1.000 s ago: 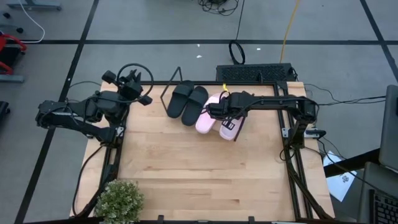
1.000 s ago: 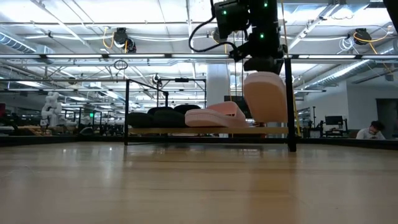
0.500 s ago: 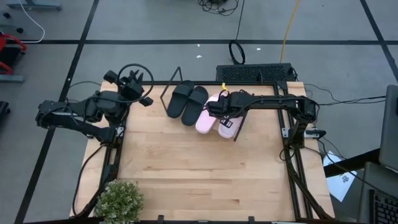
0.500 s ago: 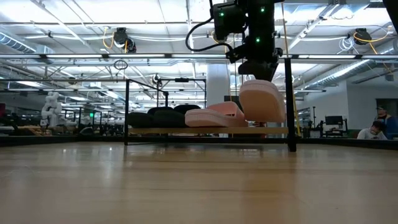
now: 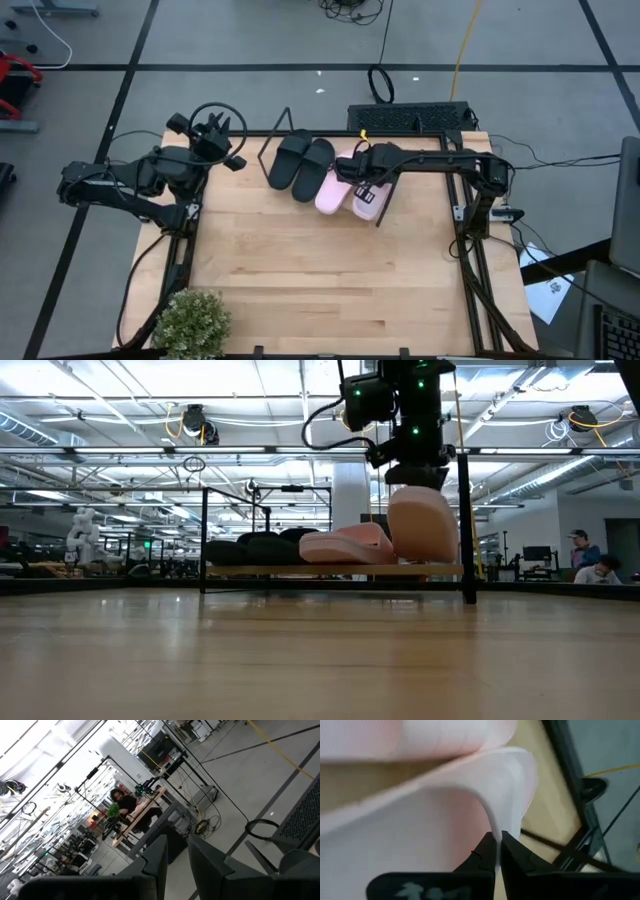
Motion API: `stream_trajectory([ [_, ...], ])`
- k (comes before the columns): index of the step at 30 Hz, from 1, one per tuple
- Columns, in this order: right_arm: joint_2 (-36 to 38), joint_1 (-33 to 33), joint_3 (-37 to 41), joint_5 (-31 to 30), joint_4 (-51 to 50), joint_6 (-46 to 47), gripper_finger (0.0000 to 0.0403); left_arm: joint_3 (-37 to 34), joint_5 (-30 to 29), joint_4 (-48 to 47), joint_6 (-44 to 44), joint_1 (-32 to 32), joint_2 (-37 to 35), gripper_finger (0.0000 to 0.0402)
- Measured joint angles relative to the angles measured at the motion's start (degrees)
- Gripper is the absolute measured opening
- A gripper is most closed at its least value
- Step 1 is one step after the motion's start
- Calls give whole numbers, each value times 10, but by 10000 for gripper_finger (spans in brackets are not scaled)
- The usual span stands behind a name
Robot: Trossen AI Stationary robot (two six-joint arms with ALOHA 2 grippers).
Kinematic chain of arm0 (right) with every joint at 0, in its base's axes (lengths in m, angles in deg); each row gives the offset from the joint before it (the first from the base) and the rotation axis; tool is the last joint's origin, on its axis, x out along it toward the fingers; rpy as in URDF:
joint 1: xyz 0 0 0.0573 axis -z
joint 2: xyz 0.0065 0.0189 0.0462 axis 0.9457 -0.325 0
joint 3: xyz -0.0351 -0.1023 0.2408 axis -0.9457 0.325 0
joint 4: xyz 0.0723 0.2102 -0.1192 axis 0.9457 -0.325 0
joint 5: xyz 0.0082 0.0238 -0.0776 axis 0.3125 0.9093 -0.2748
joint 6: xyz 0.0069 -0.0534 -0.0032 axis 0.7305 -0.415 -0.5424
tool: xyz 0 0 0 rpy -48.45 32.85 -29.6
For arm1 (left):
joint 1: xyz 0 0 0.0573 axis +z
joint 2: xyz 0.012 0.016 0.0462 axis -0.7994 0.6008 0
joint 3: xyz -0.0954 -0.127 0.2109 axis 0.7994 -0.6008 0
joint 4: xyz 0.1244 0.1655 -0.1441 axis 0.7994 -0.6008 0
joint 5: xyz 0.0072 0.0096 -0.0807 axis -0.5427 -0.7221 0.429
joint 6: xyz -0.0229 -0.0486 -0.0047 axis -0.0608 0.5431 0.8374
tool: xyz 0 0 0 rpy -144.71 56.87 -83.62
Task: Pick and place slides into the shelf
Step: Put the pink slides on the shelf
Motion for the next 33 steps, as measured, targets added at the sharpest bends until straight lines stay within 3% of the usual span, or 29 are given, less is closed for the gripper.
stream_trajectory([
  [6, 0, -1, 29, 11, 15, 11, 0, 0, 0, 0, 0, 0, 0, 86],
  [33, -1, 0, 30, 5, 32, -1, 0, 0, 0, 0, -1, 0, 0, 86],
])
